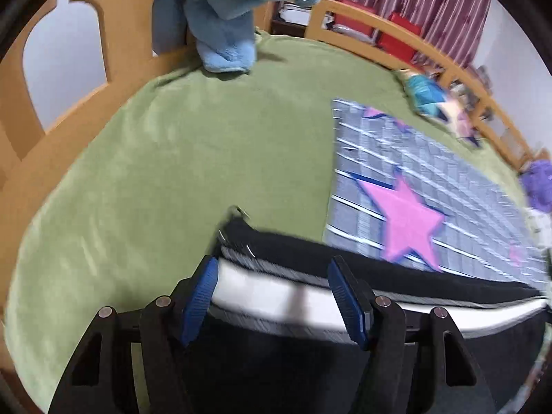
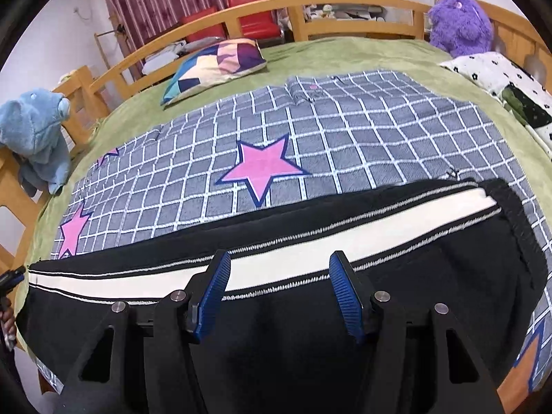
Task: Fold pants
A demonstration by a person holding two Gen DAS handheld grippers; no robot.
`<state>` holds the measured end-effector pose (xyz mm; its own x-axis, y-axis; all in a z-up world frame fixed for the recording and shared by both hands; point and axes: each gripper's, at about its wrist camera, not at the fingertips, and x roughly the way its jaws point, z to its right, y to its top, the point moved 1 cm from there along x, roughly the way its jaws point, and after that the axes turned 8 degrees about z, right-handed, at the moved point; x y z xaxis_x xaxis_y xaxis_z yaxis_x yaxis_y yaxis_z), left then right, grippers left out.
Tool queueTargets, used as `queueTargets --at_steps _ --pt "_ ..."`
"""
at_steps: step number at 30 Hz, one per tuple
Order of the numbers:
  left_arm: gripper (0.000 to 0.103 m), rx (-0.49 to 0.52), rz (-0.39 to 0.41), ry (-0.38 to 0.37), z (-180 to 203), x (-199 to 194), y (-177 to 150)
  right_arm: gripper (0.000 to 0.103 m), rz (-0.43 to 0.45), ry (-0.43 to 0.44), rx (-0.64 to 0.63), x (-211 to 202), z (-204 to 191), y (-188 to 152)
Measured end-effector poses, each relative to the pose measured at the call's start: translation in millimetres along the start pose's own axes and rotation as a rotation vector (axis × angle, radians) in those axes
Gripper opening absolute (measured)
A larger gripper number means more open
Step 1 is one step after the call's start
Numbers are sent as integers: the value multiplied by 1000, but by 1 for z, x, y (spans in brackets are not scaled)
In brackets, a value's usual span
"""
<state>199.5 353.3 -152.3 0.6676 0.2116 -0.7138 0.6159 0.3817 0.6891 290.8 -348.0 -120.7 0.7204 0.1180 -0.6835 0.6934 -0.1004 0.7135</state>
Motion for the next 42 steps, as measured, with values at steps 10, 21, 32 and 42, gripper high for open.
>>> queueTargets --at_steps 10,21,32,42 --pt "20 -54 141 -122 -25 -9 27 59 -40 -57 9 8 4 -20" --pt "70 10 94 89 -12 7 10 60 -36 -31 -116 14 -10 -5" --pt "70 -30 -9 64 -14 -4 -23 52 -236 211 -507 110 -67 16" --pt "70 -108 18 77 -22 -6 -11 5 -119 232 -550 99 -75 29"
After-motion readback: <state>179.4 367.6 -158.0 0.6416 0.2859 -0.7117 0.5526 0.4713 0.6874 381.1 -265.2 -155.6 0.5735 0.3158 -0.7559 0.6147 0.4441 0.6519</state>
